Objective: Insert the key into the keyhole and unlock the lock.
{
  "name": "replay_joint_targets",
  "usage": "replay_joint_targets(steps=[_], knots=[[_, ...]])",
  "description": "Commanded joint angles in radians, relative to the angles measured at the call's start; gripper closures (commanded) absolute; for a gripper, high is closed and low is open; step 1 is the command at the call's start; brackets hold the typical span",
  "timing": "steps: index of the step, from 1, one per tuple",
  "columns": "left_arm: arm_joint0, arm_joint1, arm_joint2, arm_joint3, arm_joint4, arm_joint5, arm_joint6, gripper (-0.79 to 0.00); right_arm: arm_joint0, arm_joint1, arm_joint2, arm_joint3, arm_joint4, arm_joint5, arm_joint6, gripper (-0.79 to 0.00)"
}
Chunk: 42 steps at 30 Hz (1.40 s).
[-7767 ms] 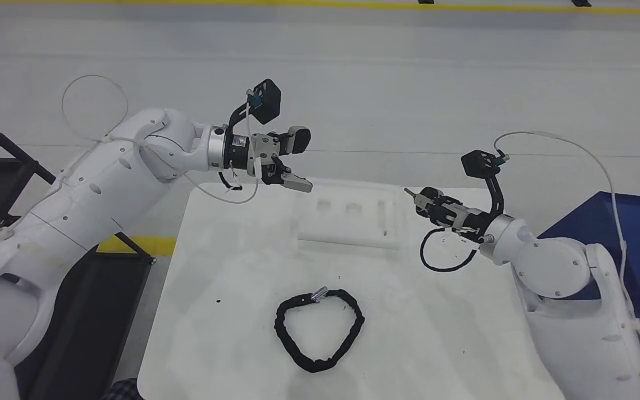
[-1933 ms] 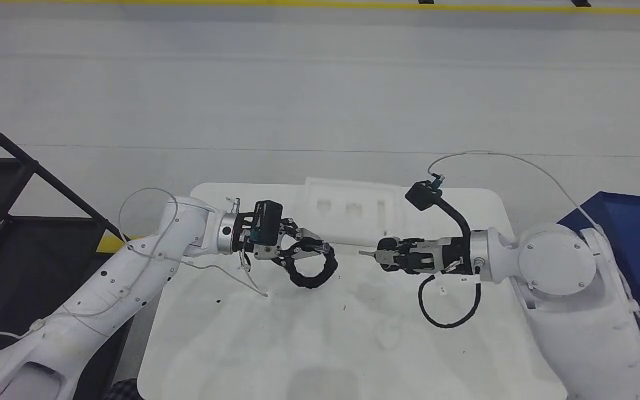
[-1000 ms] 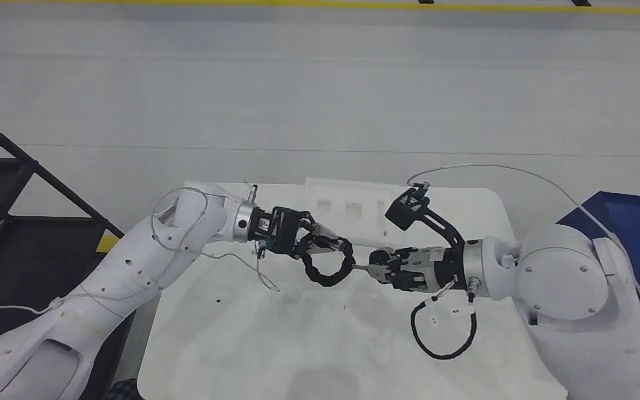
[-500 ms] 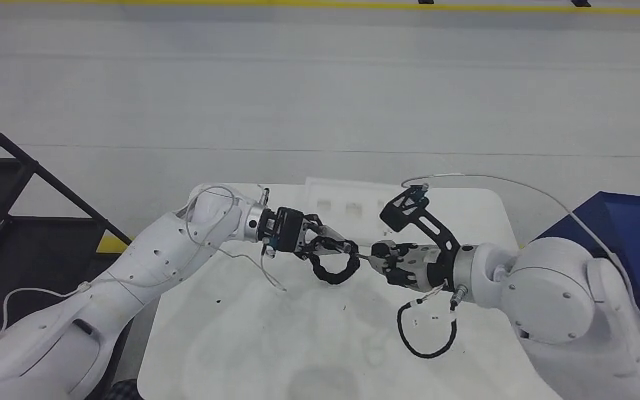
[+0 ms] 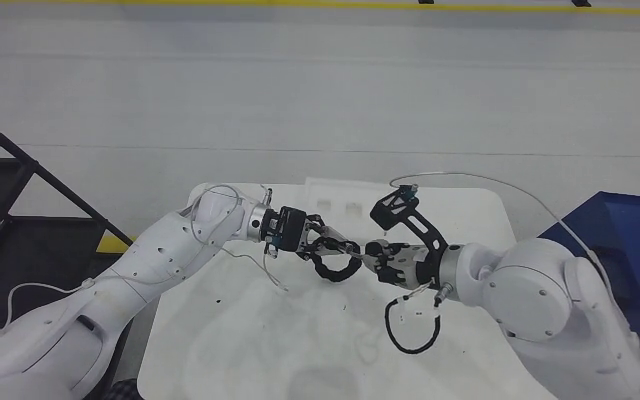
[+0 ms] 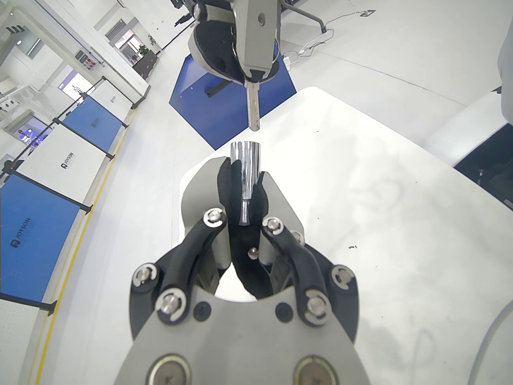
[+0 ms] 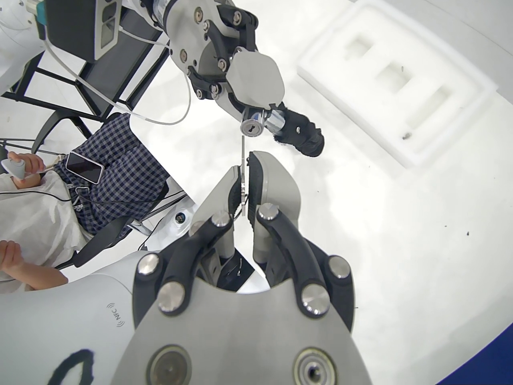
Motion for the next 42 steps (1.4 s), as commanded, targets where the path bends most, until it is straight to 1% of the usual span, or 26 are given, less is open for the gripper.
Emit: replay_joint_targets(steps=[1,9,42], knots=[[-0.002,0.001,0.003,0.001,-0.006,0.0,0.0,0.0,0.001,0.0,-0.002,0.002,0.001,0.002,-0.002,0.0],[-0.006,0.003,0.01,0.0,-0.017,-0.003,-0.003,0.0,0.0,0.003,-0.002,0.009,-0.005,0.01,-0.02,0.0],[-0.01,0.005,0.015,-0.014,-0.014,-0.003,-0.003,0.0,0.003,0.011,-0.006,0.037,0.062,0.027,-0.05,0.0]])
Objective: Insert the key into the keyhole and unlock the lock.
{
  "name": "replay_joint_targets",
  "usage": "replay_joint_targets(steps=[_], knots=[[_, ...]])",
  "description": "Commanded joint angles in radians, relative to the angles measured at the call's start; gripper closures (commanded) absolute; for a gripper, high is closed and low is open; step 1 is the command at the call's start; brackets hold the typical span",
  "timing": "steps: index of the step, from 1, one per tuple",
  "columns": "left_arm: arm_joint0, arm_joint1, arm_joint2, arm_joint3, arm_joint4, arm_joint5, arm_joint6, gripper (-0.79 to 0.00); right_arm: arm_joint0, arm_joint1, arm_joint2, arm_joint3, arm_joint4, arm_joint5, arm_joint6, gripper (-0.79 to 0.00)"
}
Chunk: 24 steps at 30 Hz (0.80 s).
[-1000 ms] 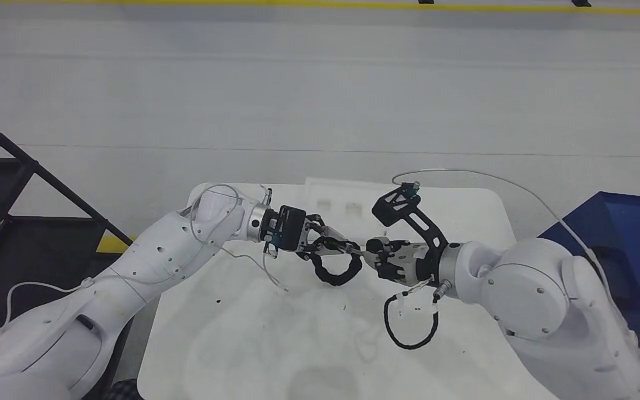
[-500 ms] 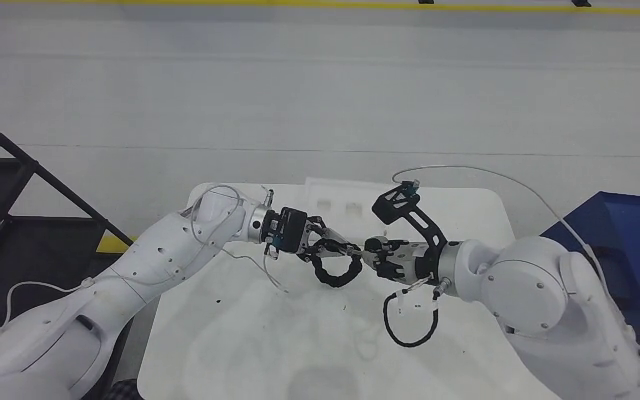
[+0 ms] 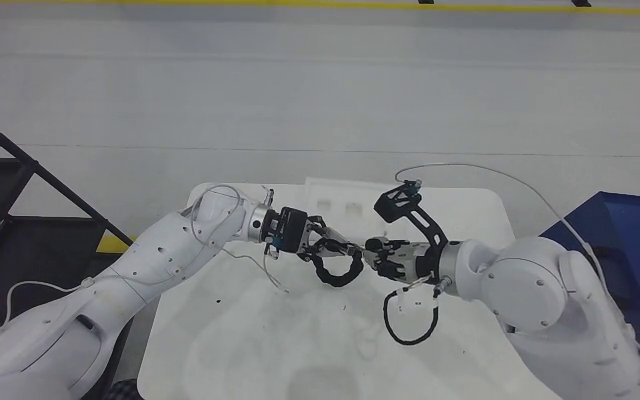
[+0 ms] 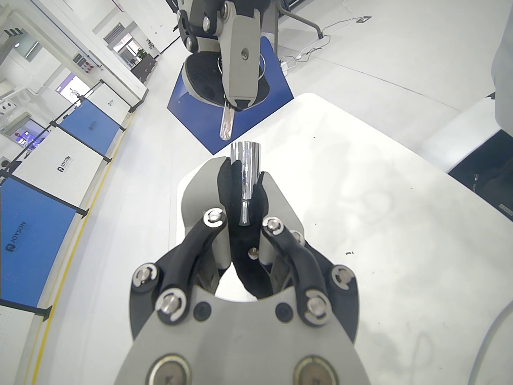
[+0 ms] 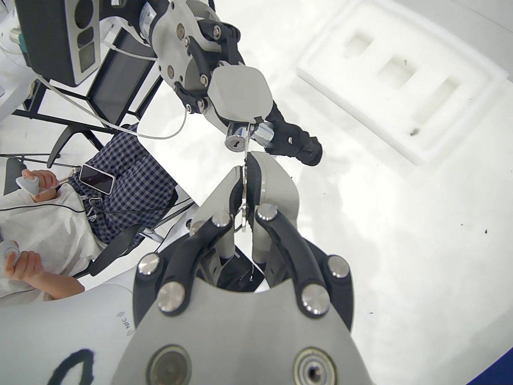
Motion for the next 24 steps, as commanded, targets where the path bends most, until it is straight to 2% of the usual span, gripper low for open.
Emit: replay_joint_targets(steps=[1,24], knots=[[-0.002,0.0,-0.003,0.001,0.008,-0.001,-0.001,0.0,0.002,0.0,-0.003,0.002,0.013,-0.003,-0.002,0.0],[0.026,-0.002,-0.051,-0.011,0.079,0.04,0.027,0.0,0.008,0.004,0.003,0.046,0.117,0.049,-0.012,0.0]])
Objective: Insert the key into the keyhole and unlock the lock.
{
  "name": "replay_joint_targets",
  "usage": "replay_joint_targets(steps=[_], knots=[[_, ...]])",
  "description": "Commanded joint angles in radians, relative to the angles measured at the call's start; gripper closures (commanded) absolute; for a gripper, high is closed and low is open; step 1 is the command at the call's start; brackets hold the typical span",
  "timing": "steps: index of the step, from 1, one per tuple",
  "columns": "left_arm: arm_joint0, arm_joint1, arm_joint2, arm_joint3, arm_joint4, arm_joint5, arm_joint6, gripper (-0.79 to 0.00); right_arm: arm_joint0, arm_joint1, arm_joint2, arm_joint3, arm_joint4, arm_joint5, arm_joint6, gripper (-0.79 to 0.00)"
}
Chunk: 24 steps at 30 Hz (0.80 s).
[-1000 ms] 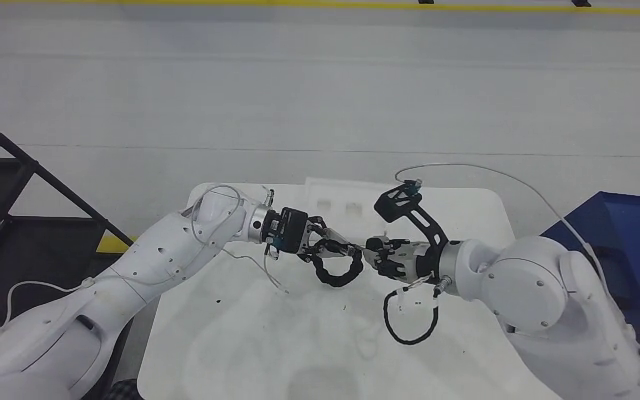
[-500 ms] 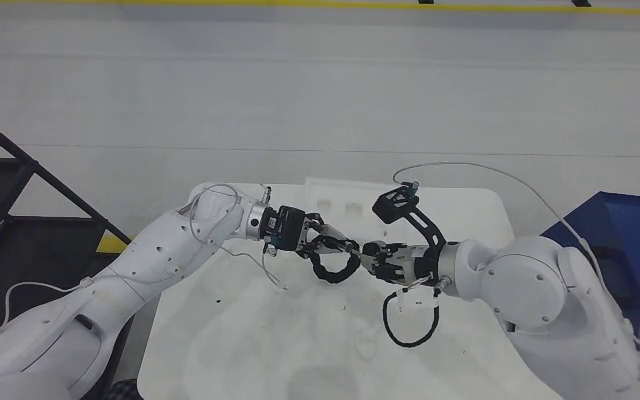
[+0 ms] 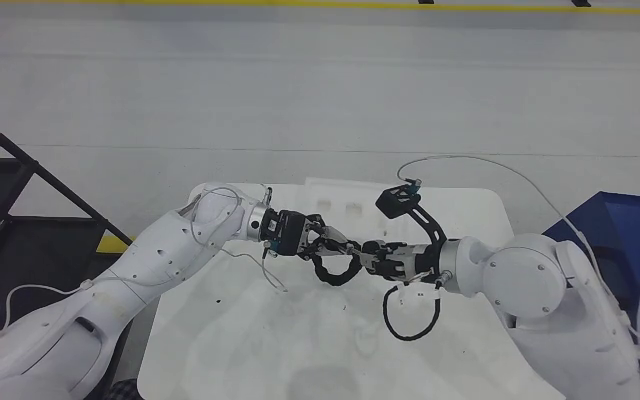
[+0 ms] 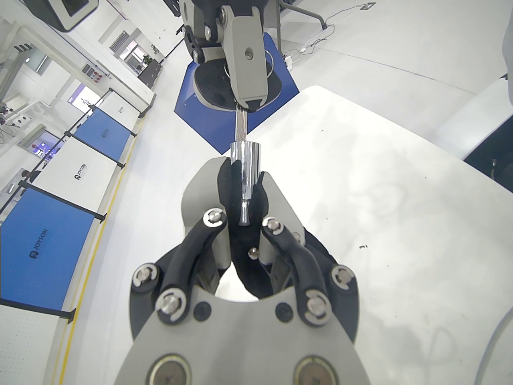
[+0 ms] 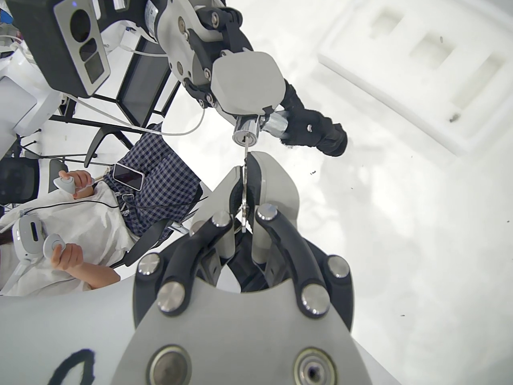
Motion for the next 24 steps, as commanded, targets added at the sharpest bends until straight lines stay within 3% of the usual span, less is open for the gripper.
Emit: replay_joint_targets(steps=[1,24], knots=[[0.002,-0.001,-0.004,-0.001,0.002,-0.001,-0.003,0.0,0.001,0.001,-0.002,0.0,0.002,0.002,0.001,0.0],[0.024,-0.005,-0.039,-0.023,0.037,-0.013,-0.013,0.0,0.018,0.006,-0.033,0.022,0.01,0.022,-0.016,0.0]])
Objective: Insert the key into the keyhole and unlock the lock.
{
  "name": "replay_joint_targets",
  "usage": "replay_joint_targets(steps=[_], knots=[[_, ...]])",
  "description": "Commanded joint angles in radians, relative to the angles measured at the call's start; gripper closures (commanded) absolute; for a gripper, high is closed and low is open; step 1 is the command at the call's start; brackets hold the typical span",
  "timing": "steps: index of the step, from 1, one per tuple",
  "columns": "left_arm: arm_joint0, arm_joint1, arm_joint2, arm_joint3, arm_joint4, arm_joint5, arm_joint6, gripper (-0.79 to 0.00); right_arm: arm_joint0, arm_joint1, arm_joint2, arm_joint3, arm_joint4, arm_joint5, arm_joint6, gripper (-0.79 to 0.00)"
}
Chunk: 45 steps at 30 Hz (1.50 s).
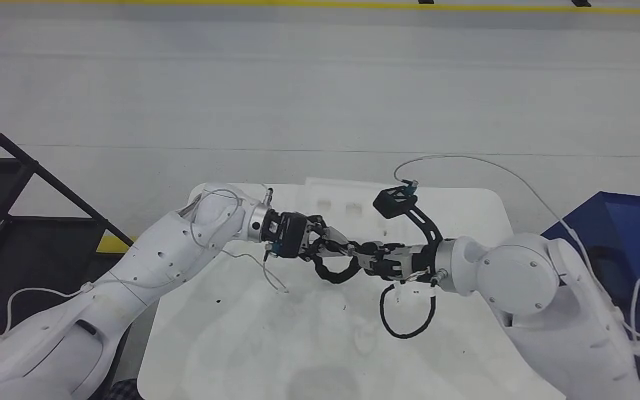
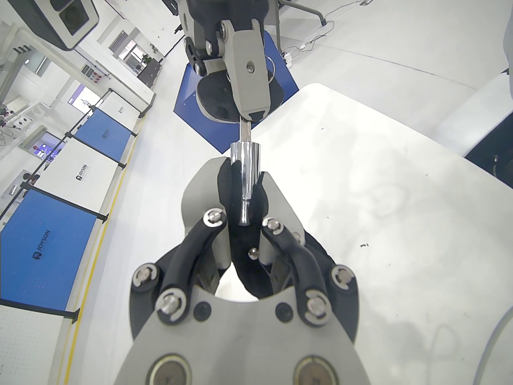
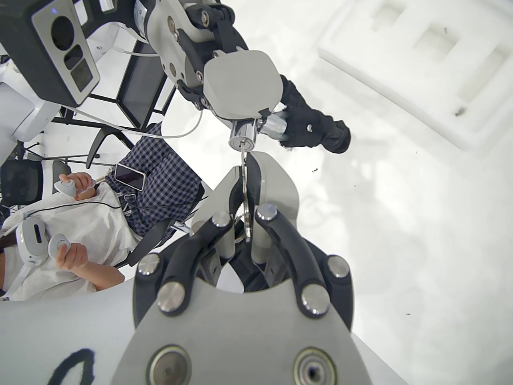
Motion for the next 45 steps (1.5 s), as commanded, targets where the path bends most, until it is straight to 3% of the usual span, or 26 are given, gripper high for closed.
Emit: replay_joint_targets(steps=[1,36,37,38,39,43,45], knots=[[0.001,-0.001,-0.003,-0.004,0.003,0.0,-0.004,0.0,0.002,0.0,-0.005,0.002,0.001,0.002,-0.003,0.0],[0.038,-0.009,-0.041,-0.036,0.02,-0.018,-0.043,0.0,0.066,-0.003,-0.062,0.072,0.045,0.029,-0.019,0.0],[0.041,-0.01,-0.041,-0.029,0.01,-0.022,-0.038,0.0,0.068,-0.003,-0.062,0.077,0.048,0.025,-0.021,-0.018],[0.042,-0.012,-0.041,-0.023,0.005,-0.025,-0.037,0.0,0.071,-0.004,-0.063,0.084,0.051,0.023,-0.023,-0.105],[0.044,-0.013,-0.04,-0.018,-0.003,-0.03,-0.033,0.0,0.075,-0.004,-0.064,0.092,0.054,0.017,-0.023,-0.135],[0.05,-0.019,-0.038,0.005,-0.034,-0.044,-0.033,0.0,0.09,-0.006,-0.067,0.122,0.075,-0.001,-0.027,-0.154],[0.052,-0.022,-0.037,0.015,-0.053,-0.049,-0.038,0.0,0.099,-0.007,-0.067,0.137,0.085,-0.01,-0.033,-0.215]])
